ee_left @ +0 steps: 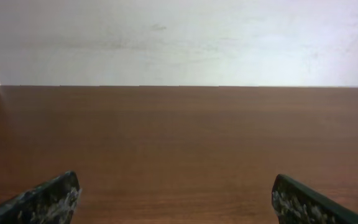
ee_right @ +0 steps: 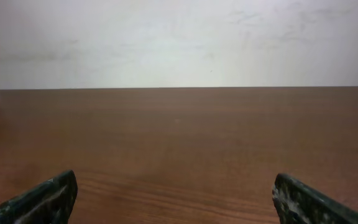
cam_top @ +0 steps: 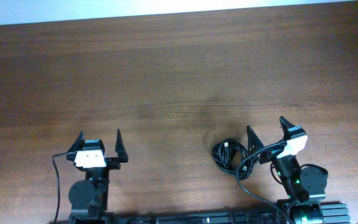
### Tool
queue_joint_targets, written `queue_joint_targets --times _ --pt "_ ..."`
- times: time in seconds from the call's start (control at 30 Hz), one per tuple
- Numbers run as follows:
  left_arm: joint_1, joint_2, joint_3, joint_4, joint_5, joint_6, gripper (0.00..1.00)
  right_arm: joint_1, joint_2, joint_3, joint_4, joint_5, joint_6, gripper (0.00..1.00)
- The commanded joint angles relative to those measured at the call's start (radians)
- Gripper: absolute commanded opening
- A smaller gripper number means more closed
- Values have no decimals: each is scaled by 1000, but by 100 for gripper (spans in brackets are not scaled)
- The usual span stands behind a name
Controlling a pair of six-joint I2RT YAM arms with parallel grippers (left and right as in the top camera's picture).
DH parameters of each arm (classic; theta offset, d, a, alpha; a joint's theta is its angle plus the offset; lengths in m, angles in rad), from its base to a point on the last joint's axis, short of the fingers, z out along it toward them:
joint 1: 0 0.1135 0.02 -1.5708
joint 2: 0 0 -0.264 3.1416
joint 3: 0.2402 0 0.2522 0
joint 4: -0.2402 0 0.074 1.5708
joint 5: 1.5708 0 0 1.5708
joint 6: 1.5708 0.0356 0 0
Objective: Untangle cables
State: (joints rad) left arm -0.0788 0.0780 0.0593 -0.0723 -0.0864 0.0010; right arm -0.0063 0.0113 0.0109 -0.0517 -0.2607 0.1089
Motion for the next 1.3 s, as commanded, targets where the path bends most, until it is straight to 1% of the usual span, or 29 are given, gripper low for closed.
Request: queue_joint_targets --times 0.0,0.2,0.23,0.3,0.37,0.4,0.5,0.6,0.73,0.9,1.0,1.07,1.1,1.17,1.27 --pt "6 85 96 3 -15 84 99 6 -8 -5 -2 -20 8 99" --pt "6 339 271 -10 -11 84 99 6 -8 -5 -2 -20 8 99" --pt "6 405 333 -45 -4 84 99 6 -8 -5 -2 -20 8 99" --pt "6 479 414 -104 -4 84 99 6 -8 -5 -2 -20 8 99" --pt "5 550 501 -169 0 112 99 6 -8 -5 -2 -20 8 99" --pt "5 595 561 -222 2 134 99 6 -8 -5 -2 -20 8 99" --pt "5 692 704 -358 12 136 99 6 -8 -5 -2 -20 8 99" --pt "5 755 795 -424 74 136 99 6 -8 -5 -2 -20 8 99" --pt "5 820 873 -468 238 137 99 6 -8 -5 -2 -20 8 99" --pt "5 889 959 -567 378 178 99 6 -8 -5 -2 3 8 99" --pt "5 924 1010 -598 391 186 99 6 -8 -5 16 15 8 99" --pt "5 954 1066 -669 390 217 99 6 -8 -5 67 -2 12 99" --pt "5 971 1096 -715 390 234 99 6 -8 -5 105 0 55 99" --pt "5 990 1118 -747 395 233 99 6 -8 -1 130 6 111 99" --pt "5 993 1119 -753 406 233 99 6 -8 38 83 -3 215 99"
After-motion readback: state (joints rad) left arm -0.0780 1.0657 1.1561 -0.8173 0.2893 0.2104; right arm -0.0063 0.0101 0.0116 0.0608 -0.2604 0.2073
